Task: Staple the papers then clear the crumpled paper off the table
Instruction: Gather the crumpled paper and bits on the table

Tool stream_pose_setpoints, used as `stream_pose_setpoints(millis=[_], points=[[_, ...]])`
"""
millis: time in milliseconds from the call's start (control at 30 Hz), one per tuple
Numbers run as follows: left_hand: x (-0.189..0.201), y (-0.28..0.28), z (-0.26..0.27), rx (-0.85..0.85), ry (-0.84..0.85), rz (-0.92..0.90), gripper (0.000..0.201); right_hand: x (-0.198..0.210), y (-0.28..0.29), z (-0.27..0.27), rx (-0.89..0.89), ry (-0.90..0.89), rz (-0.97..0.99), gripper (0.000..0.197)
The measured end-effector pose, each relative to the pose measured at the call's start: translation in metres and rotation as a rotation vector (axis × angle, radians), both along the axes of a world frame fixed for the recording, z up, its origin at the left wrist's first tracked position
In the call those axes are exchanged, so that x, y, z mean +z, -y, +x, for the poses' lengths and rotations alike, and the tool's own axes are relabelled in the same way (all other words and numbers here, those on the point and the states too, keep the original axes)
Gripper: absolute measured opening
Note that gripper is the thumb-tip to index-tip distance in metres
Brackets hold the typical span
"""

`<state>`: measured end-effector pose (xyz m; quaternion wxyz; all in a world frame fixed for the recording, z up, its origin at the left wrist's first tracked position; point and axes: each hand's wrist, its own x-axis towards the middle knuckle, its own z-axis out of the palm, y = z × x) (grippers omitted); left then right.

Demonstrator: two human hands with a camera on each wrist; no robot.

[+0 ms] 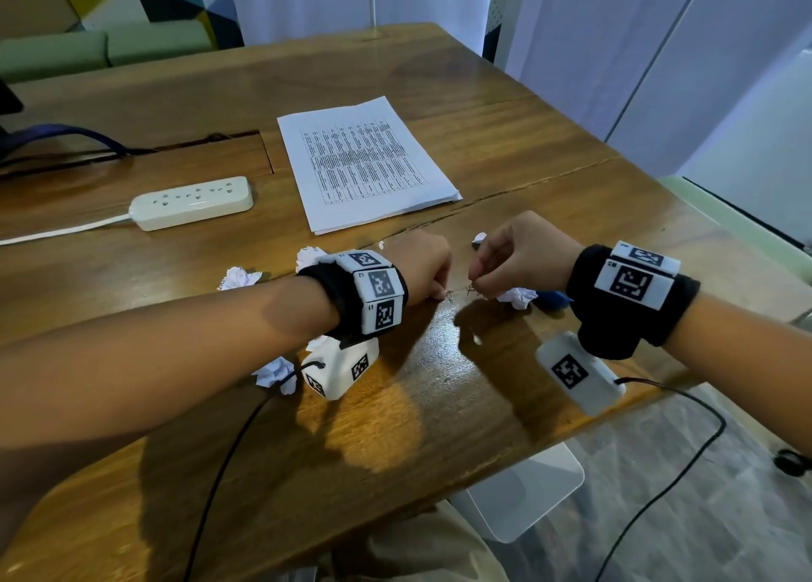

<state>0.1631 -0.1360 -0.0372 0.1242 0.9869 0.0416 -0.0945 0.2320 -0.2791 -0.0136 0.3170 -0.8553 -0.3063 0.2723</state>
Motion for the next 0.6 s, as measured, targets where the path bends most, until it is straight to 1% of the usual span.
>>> stream_pose_setpoints(millis=[167,233,333,467,600], points=[[0.001,0.005,0.000,-0.030,-0.055,0.022,0.022,0.000,0.013,-0.011,-0.020,-0.034,0.042,0.009],[0.000,0.006,0.000,-0.041,-0.064,0.024,0.024,-0.001,0.022,-0.019,-0.038,-0.060,0.079,0.008],[0.001,0.005,-0.001,-0.039,-0.075,0.018,0.025,-0.002,0.038,-0.032,-0.057,-0.047,0.154,0.008],[0.005,0.002,-0.003,-0.014,-0.030,-0.042,0.024,-0.006,0.061,-0.049,-0.097,-0.046,0.223,0.009],[0.016,0.003,-0.002,0.005,0.042,-0.132,0.023,-0.014,0.084,-0.063,-0.113,-0.047,0.229,0.012]])
